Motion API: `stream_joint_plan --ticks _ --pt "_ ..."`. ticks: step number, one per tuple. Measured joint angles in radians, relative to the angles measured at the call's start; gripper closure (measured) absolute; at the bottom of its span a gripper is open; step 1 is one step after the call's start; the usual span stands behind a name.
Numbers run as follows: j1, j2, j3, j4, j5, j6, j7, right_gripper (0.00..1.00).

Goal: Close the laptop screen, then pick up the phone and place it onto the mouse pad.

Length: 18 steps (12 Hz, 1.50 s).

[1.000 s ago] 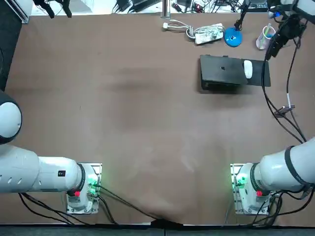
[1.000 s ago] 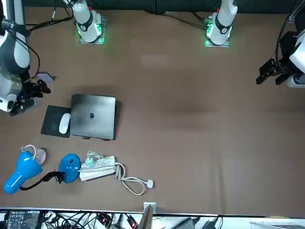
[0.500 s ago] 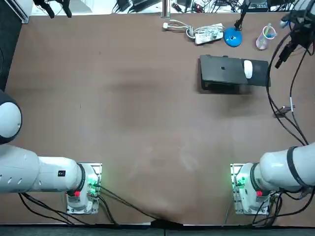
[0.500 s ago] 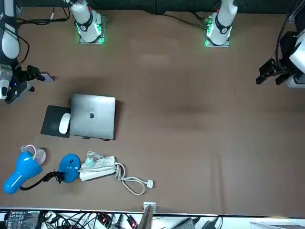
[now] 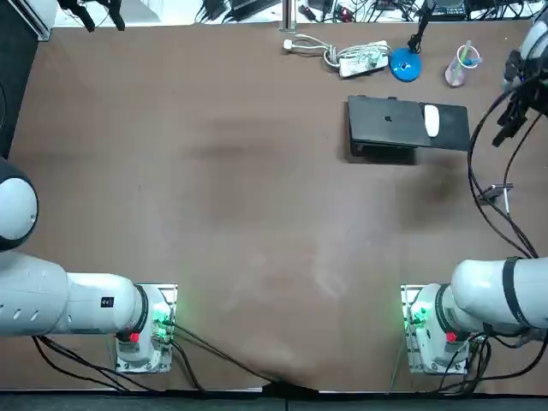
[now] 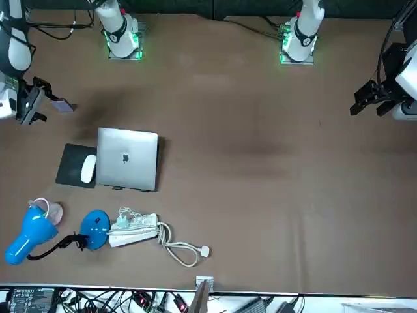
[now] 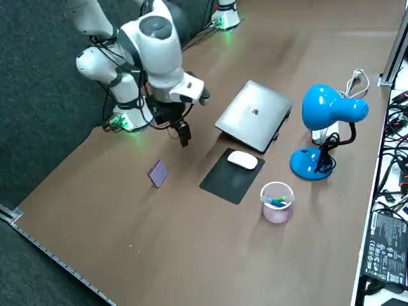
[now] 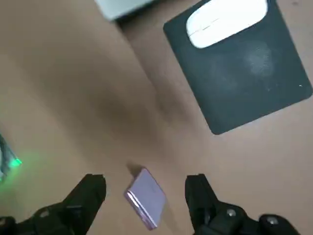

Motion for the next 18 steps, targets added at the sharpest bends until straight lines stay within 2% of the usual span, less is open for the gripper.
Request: stream_joint_plan --ticks 4,8,13,18 --pt "-0.067 -0.024 0.0 -0.104 -0.007 0.113 -0.25 0.0" --pt "-0.169 -0.019 -0.001 -0.198 -0.009 0.263 -0.45 0.0" --pt "-0.219 -0.004 0.0 -0.271 -0.012 0.37 -0.578 0.0" --pt "-0.243 0.022 0.0 -0.29 -0.012 0.403 -0.649 0.02"
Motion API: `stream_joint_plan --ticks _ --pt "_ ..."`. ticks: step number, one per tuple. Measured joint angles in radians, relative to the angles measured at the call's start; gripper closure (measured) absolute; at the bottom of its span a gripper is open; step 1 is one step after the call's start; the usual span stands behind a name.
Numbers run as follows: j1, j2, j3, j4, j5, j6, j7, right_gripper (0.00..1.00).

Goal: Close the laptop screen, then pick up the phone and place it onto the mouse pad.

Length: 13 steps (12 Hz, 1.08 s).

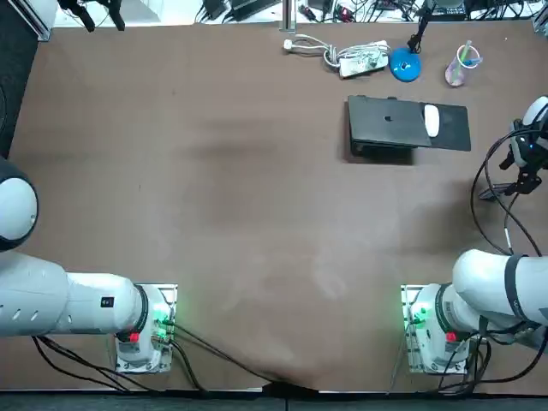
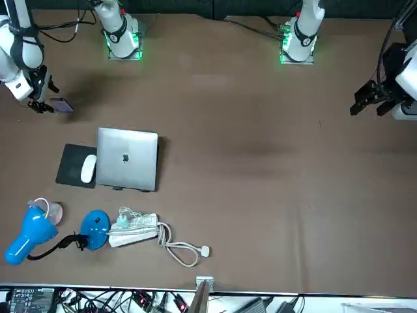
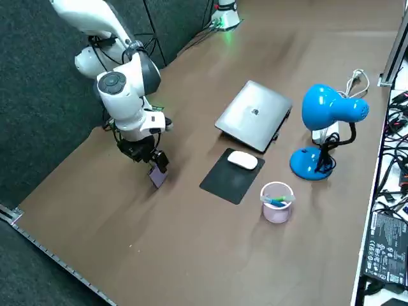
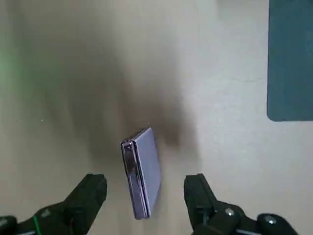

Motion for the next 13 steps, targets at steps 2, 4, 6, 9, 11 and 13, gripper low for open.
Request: stream_joint_plan --ticks 2,4,6,9,11,13 --pt "-0.001 0.003 0.001 -0.002 0.0 0.006 -0.016 0.11" --pt "-0.003 0.005 0.001 -0.01 0.0 0.022 -0.031 0.18" --pt "-0.004 0.006 0.001 -0.033 0.0 0.06 -0.036 0.22" --pt "-0.004 0.013 0.001 -0.063 0.0 0.108 -0.038 0.32" --pt "-0.004 0.016 0.001 -0.065 0.0 0.116 -0.039 0.5" --pt "-0.006 0.015 0.001 -0.065 0.0 0.116 -0.037 0.77"
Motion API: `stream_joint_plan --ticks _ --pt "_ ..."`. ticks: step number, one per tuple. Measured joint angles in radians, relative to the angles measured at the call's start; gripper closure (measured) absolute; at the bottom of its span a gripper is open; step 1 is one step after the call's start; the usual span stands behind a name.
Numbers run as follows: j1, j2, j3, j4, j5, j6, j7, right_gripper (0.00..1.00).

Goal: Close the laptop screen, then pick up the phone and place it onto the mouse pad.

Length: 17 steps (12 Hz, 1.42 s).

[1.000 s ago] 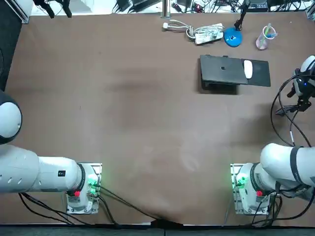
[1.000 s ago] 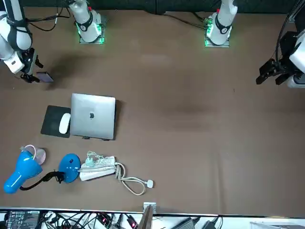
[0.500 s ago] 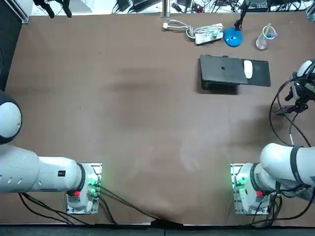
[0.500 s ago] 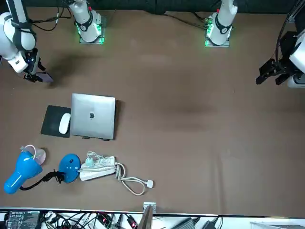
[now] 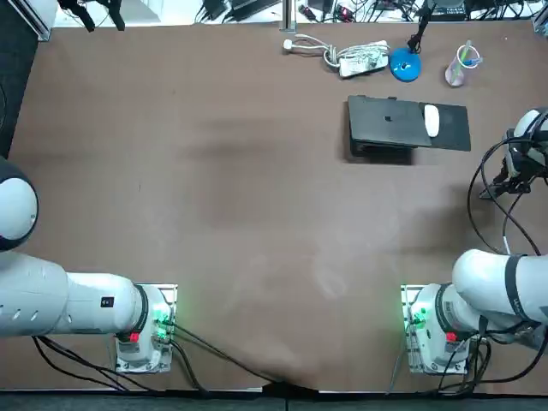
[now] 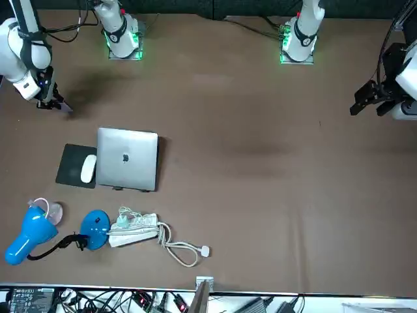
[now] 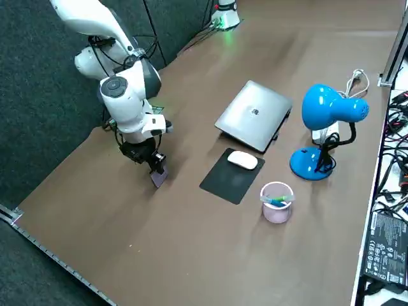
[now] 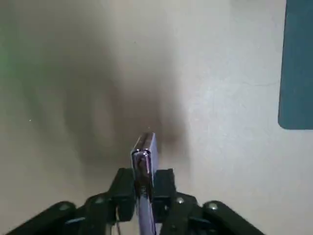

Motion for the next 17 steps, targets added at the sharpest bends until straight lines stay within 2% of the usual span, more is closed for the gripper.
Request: stream_joint_plan --ticks 6,9,12,14,17 --pt "0.016 -0.001 0.011 0.034 0.017 0.014 0.074 0.79" --pt "0.115 0.003 0.02 0.121 0.139 0.012 0.092 0.79" --pt "0.221 0.045 0.027 0.182 0.265 0.033 0.13 0.79" --pt "0.263 0.079 0.028 0.212 0.299 0.069 0.149 0.79" --pt "0.272 0.132 0.026 0.279 0.303 0.084 0.155 0.79"
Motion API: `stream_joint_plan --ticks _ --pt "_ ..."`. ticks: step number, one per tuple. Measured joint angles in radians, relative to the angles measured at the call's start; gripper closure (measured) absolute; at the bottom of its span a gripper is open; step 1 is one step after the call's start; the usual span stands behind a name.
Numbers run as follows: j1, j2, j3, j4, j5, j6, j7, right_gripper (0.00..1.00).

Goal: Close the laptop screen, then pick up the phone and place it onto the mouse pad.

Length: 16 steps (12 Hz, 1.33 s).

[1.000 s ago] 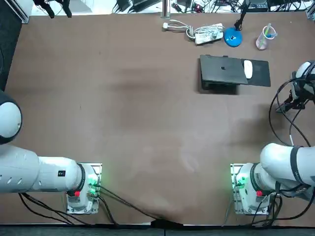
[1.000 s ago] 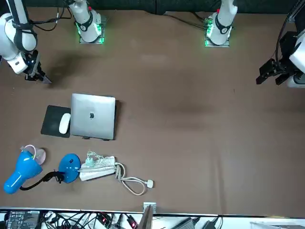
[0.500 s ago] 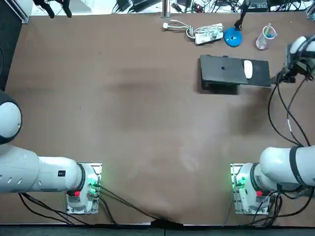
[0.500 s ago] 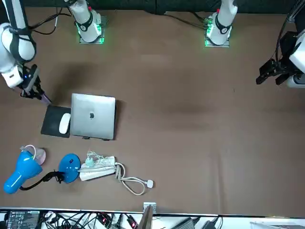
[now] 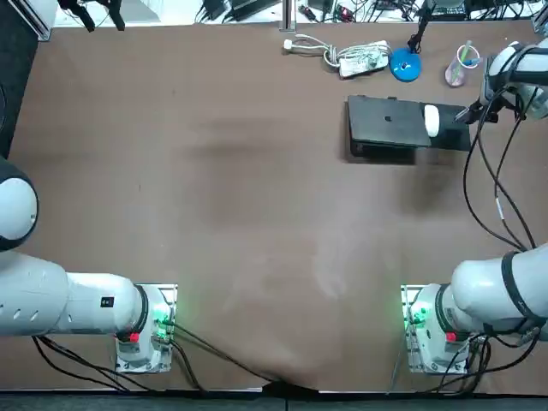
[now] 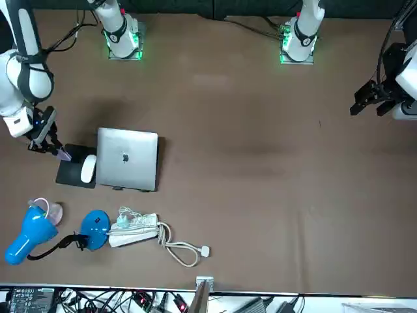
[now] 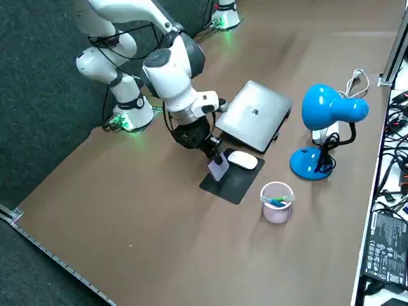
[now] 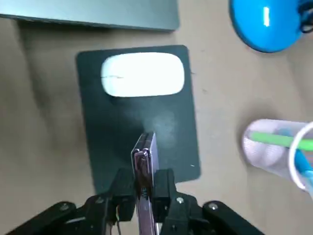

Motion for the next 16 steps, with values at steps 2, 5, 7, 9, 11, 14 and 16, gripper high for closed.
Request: stream_joint_plan --ticks 2,5,7,9,11,14,16 --pt "0.0 0.064 -0.003 0.079 0.0 0.006 0.0 0.79" --pt "0.004 0.134 -0.003 0.137 0.0 0.035 0.0 0.79" --pt "0.011 0.169 0.0 0.156 0.0 0.057 0.003 0.79" --pt "0.018 0.186 0.005 0.163 0.009 0.069 0.007 0.79" --pt "0.021 0.197 0.011 0.163 0.02 0.081 0.008 0.79" --pt "0.022 0.216 0.02 0.163 0.03 0.117 0.015 0.79" --pt "0.022 0.222 0.022 0.164 0.04 0.126 0.019 0.79"
